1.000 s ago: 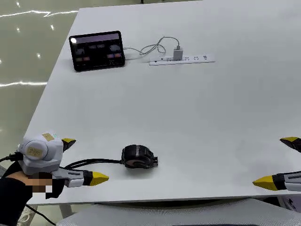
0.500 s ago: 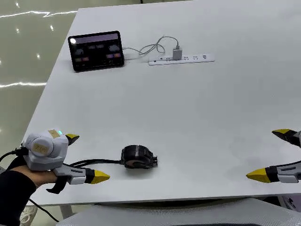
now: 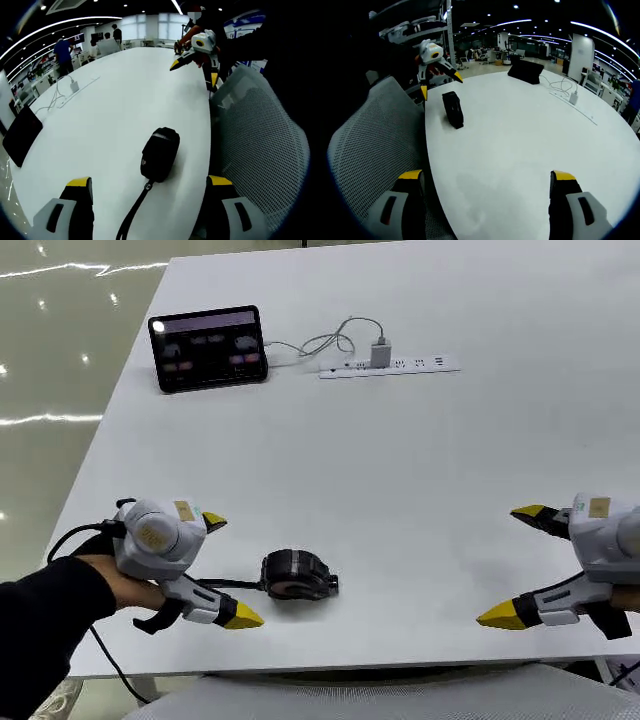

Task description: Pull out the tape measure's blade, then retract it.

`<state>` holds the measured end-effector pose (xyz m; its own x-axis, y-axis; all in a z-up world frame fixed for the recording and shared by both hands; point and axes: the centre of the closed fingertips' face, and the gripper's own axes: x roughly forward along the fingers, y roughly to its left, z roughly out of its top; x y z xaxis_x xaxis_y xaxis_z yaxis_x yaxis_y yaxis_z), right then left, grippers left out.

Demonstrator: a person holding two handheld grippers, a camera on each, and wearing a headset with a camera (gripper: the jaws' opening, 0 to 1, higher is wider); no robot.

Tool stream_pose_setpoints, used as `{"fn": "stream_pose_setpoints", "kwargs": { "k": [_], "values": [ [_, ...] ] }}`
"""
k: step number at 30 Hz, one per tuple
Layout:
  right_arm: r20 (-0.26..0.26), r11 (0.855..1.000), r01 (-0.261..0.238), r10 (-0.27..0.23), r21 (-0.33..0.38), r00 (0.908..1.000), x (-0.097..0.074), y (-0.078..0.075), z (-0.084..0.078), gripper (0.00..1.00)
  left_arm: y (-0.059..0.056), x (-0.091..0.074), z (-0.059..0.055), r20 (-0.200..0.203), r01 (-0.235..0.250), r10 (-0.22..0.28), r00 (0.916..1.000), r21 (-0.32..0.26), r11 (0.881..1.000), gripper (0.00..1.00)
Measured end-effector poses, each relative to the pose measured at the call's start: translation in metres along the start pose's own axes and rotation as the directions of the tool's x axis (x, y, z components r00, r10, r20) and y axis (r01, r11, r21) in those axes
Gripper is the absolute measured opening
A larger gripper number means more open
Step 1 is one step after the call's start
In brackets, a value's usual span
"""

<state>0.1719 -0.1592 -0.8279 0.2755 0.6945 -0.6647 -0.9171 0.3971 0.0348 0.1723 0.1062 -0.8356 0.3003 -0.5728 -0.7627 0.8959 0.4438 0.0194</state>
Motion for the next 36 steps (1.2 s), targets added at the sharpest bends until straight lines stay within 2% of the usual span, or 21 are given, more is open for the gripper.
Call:
{"fn": "stream_pose_setpoints", "kwargs": {
  "k": [1,3,5,9,11,13,15,17,23,25,27,28,34,35,36],
  "values": [
    [0.001,1.000,-0.009,0.009,-0.012,1.0000,0.003,0.001,0.003,1.00,0.000,0.001,0.003,0.001,0.006,-0.006,1.0000,0.009,1.000,0.89],
    [0.035,0.998,-0.035,0.036,-0.054,0.9987,0.010,0.005,0.014,1.00,0.000,0.005,0.008,-0.001,0.022,-0.022,0.9998,0.017,1.000,0.89],
    [0.049,0.996,-0.049,0.053,-0.070,0.9974,0.017,0.007,0.021,1.00,-0.001,0.010,0.011,-0.014,0.037,-0.036,0.9992,0.039,0.999,0.89],
    [0.031,0.992,-0.074,0.078,-0.098,0.9965,0.032,0.012,0.027,1.00,-0.003,0.019,0.014,-0.047,0.068,-0.064,0.9968,0.089,0.994,0.86],
    [0.035,0.990,-0.062,0.067,-0.124,0.9971,0.040,0.011,0.029,1.00,-0.006,0.026,0.017,-0.048,0.078,-0.074,0.9961,0.098,0.992,0.83],
    [0.012,0.989,-0.075,0.077,-0.131,0.9969,0.050,0.012,0.024,1.00,-0.005,0.034,0.014,-0.061,0.079,-0.072,0.9955,0.110,0.991,0.81],
    [0.008,0.985,-0.088,0.090,-0.150,0.9959,0.057,0.014,0.022,1.00,-0.008,0.040,0.007,-0.094,0.103,-0.092,0.9912,0.116,0.988,0.81],
    [0.005,0.983,-0.106,0.108,-0.147,0.9942,0.064,0.018,0.025,1.00,-0.012,0.044,0.005,-0.110,0.125,-0.112,0.9876,0.118,0.985,0.79],
    [0.022,0.974,-0.151,0.157,-0.170,0.9874,0.089,0.034,0.033,0.99,-0.017,0.054,0.011,-0.130,0.159,-0.141,0.9814,0.146,0.976,0.70],
    [0.020,0.969,-0.176,0.182,-0.176,0.9831,0.098,0.041,0.036,0.95,-0.019,0.057,0.016,-0.127,0.173,-0.154,0.9799,0.157,0.972,0.65],
    [0.017,0.962,-0.192,0.199,-0.195,0.9799,0.105,0.047,0.040,0.92,-0.023,0.058,0.016,-0.146,0.201,-0.177,0.9734,0.173,0.964,0.55],
    [0.015,0.960,-0.199,0.206,-0.199,0.9784,0.108,0.049,0.042,0.91,-0.023,0.059,0.017,-0.148,0.197,-0.171,0.9740,0.182,0.963,0.51],
    [0.011,0.953,-0.229,0.235,-0.200,0.9718,0.127,0.056,0.053,0.81,-0.025,0.065,0.023,-0.153,0.214,-0.185,0.9706,0.198,0.957,0.39],
    [0.007,0.949,-0.238,0.245,-0.204,0.9696,0.130,0.057,0.054,0.78,-0.029,0.065,0.022,-0.162,0.236,-0.207,0.9648,0.189,0.953,0.35],
    [0.003,0.948,-0.241,0.247,-0.209,0.9689,0.132,0.058,0.055,0.75,-0.028,0.066,0.022,-0.166,0.232,-0.201,0.9655,0.202,0.951,0.36]
  ]
}}
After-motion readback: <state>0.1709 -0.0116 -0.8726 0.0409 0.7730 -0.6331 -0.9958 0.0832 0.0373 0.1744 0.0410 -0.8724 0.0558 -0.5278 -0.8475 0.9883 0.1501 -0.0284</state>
